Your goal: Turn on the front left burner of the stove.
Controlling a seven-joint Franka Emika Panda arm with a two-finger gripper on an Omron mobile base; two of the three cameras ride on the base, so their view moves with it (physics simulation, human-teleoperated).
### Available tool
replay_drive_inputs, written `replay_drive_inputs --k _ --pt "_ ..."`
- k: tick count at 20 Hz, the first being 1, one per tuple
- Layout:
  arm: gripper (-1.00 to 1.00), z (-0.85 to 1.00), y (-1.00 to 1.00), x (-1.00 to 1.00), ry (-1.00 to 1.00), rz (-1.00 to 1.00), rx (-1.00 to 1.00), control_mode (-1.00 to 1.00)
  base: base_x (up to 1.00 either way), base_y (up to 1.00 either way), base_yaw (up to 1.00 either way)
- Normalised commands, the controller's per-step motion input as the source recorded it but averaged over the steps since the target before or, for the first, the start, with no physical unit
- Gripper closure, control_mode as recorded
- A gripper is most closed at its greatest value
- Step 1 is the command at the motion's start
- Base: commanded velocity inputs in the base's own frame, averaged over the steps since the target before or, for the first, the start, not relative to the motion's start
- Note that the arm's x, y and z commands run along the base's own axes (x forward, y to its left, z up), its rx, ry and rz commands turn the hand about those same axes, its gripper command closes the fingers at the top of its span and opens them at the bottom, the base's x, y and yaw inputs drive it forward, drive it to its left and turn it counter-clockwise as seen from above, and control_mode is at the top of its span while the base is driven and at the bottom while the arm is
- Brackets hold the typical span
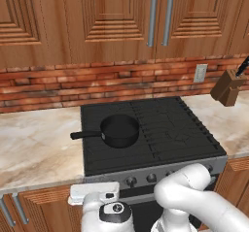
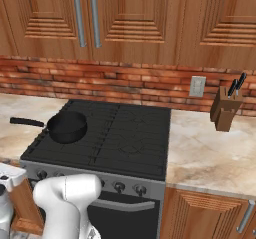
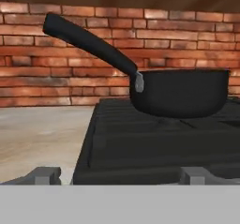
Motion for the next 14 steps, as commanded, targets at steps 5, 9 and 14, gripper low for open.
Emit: replay_drive_inputs --k 5,9,14 --pt "-1.00 -0.47 0.00 -0.01 -0.24 0.00 0.11 -1.00 0.00 0.00 0.00" --pt "-1.00 -0.13 0.00 0.00 -0.03 -0.01 0.00 -1.00 0.00 0.00 0.00" --pt "-1.00 0.00 0.00 0.00 0.00 0.00 0.00 -1.00 0.00 0.00 0.00"
